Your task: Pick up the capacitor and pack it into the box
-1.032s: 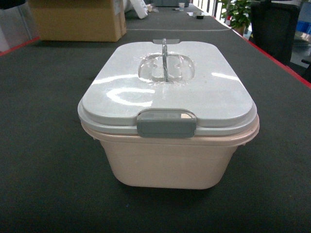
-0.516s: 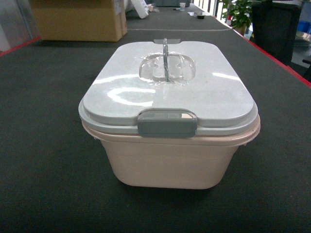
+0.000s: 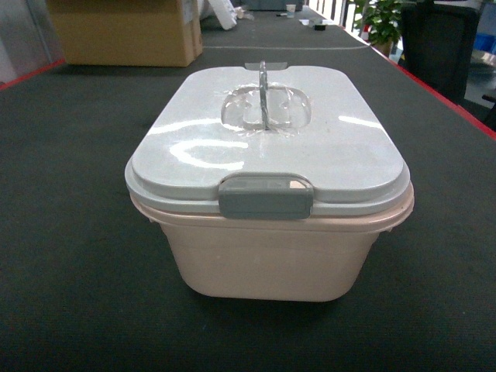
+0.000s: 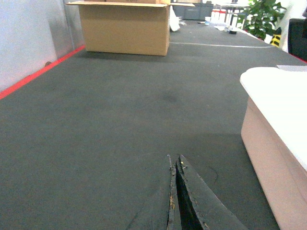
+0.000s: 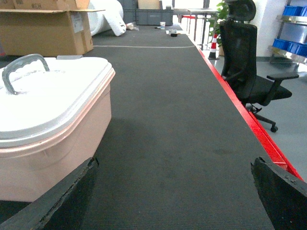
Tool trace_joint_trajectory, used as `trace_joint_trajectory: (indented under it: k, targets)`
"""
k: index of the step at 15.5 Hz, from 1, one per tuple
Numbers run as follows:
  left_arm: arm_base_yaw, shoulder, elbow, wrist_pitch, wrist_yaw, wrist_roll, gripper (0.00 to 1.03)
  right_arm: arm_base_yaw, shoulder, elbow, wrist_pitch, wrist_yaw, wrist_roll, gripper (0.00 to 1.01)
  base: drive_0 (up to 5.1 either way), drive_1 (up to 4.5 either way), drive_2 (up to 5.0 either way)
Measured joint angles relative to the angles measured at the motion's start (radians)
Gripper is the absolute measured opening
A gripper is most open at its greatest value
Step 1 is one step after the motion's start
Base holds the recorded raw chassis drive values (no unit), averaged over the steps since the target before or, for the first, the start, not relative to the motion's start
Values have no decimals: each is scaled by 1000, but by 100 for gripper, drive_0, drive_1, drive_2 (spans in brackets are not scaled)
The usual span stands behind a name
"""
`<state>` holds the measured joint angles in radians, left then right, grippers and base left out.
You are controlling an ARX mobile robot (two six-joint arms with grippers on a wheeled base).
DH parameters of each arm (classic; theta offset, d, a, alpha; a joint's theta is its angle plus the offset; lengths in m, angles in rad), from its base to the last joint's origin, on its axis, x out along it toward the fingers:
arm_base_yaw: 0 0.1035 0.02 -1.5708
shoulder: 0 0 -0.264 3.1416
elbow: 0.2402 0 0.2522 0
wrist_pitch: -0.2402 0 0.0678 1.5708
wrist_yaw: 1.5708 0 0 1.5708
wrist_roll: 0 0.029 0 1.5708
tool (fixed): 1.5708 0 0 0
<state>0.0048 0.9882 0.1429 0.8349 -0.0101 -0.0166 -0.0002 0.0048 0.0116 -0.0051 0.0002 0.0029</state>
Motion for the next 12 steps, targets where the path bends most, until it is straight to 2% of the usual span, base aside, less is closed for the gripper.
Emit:
trace_joint_trajectory:
  k: [3, 4, 6, 12]
  targets:
    - [-6, -145, -60, -85, 10, 1, 2, 0, 0, 0, 0, 0, 0, 98, 0, 0, 0]
    - [-6, -145, -89, -23, 10, 1, 2, 0, 0, 0, 0, 0, 0, 98, 0, 0, 0]
    - [-6, -194, -127, -96, 10, 1, 2, 0, 0, 0, 0, 0, 0, 98, 0, 0, 0]
    - [-5, -488, -129, -343, 10, 1, 2, 0, 0, 0, 0, 0, 0, 98, 0, 0, 0]
